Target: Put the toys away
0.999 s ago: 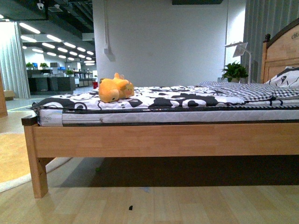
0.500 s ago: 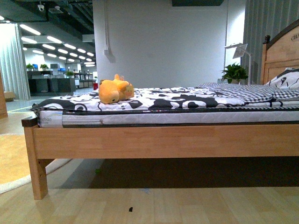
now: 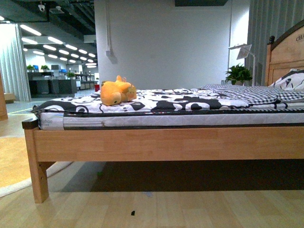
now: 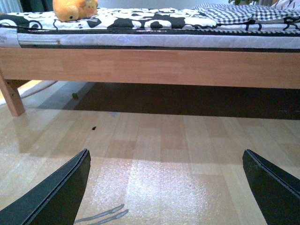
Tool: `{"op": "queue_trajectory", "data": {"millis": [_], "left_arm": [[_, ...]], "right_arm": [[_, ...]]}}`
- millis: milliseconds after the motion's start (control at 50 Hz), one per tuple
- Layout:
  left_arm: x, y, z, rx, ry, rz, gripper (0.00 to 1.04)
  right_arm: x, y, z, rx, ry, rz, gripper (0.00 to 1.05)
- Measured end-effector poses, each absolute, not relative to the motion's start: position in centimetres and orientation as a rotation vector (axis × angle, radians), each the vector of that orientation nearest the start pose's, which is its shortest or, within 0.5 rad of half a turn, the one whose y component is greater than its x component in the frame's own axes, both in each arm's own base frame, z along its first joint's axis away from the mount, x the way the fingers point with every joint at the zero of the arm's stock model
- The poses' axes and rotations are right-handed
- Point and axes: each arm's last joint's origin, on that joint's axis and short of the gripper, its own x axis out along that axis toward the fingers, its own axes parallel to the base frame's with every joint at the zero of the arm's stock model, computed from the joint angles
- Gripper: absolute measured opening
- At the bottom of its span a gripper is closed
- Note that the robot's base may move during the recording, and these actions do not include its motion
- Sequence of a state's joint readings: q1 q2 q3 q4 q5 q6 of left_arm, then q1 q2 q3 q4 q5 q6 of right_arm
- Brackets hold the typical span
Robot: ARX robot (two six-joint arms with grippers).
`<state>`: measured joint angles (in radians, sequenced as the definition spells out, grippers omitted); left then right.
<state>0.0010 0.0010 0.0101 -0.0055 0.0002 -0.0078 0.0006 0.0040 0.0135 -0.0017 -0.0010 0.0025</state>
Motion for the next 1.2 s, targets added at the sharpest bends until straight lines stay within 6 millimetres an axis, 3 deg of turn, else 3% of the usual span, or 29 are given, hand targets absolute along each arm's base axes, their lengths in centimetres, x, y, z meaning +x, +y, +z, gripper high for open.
{"op": "queue_trajectory", "data": {"millis": [1199], "left_arm": [[9.71, 0.0, 16.64, -0.007, -0.004, -0.001, 0.98]], "right_arm": [[9.71, 0.01, 16.76, 0.003, -0.008, 0.001, 0.98]]}}
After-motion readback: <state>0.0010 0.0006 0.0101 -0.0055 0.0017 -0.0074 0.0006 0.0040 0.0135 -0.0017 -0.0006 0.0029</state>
